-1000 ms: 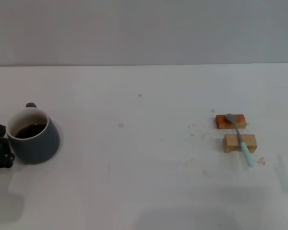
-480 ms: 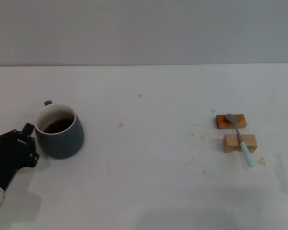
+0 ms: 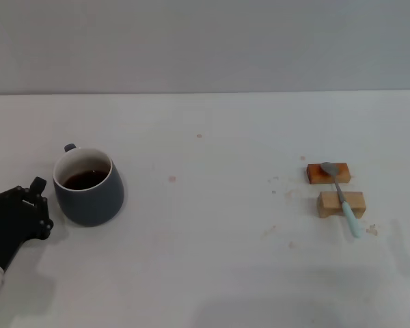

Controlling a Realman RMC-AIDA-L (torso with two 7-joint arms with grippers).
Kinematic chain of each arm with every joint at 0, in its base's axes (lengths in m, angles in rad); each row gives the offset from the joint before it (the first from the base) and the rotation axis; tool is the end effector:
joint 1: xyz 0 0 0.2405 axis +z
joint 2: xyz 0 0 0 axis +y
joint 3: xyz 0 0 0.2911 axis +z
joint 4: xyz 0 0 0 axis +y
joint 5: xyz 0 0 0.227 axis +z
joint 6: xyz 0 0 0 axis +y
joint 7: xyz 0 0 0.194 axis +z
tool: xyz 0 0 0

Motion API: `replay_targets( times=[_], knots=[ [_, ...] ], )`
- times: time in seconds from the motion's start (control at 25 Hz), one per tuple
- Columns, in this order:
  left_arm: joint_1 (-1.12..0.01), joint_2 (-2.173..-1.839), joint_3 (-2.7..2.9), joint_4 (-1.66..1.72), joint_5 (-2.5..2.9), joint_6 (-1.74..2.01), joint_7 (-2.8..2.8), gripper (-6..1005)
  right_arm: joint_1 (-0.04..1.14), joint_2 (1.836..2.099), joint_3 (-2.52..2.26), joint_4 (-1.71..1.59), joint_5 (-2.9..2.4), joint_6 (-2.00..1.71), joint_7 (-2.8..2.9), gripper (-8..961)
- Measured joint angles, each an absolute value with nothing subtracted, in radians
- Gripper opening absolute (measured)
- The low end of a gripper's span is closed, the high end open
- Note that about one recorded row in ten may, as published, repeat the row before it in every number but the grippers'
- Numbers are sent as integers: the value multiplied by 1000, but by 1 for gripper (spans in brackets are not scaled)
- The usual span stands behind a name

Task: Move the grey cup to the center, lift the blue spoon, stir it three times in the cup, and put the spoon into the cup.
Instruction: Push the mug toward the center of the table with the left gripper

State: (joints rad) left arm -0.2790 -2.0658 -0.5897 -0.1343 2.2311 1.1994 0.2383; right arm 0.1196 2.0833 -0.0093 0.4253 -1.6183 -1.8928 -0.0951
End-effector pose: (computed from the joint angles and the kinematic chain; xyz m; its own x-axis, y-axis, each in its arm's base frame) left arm -0.4069 0.3266 -0.0704 0.9494 0.0044 0.3141 0.3063 -0.2346 -0.9226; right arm 0.3195 0.2228 -0.0424 0.5794 0.3881 -0.7167 -0.7410 -0.1153 -0.6615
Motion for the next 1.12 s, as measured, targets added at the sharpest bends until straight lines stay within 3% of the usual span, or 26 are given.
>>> replay_targets(
  times=[1.12],
  knots=[
    [-367, -2072, -453, -182, 2237, 1160, 241, -2, 129, 2084, -11, 426, -1618, -1893, -95, 712]
  ],
)
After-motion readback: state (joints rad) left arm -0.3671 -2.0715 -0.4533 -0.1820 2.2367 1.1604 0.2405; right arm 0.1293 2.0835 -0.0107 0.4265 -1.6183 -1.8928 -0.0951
